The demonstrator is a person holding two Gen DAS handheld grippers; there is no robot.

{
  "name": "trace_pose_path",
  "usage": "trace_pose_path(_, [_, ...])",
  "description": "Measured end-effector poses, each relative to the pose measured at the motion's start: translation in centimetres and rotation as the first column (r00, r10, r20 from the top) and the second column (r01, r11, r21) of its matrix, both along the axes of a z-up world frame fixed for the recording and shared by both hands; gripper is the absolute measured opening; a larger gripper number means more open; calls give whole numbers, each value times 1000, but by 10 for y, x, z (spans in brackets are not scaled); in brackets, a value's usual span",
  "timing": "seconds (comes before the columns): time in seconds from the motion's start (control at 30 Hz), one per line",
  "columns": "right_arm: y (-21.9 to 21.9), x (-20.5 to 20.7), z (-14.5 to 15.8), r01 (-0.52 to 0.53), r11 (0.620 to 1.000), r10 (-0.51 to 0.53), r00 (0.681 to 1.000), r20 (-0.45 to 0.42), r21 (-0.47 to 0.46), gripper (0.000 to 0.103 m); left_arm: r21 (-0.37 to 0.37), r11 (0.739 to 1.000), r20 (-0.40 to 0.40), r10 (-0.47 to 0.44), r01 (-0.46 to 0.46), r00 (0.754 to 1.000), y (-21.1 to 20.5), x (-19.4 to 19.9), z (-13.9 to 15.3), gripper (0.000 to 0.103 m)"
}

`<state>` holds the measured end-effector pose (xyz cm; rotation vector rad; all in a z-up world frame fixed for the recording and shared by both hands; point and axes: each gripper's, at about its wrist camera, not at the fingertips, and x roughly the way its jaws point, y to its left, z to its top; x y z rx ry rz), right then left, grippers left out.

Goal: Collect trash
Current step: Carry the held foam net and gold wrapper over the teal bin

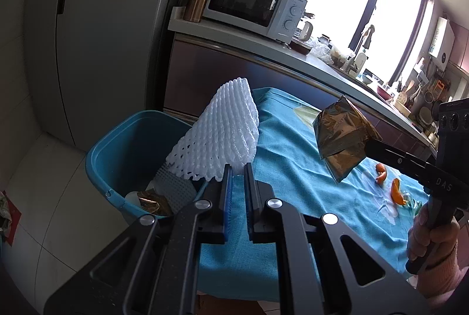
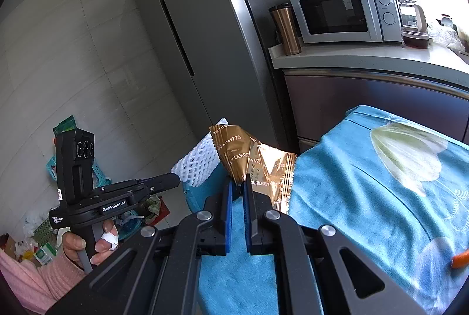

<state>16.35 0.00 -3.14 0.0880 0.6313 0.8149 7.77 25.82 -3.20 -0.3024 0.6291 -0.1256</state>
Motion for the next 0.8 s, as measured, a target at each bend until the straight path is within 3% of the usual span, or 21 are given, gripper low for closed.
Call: trace_pose_path(0.8, [51, 13, 0, -94, 996, 94, 995, -25, 8, 6, 11, 997, -41, 72, -72, 997, 22, 3, -17, 8])
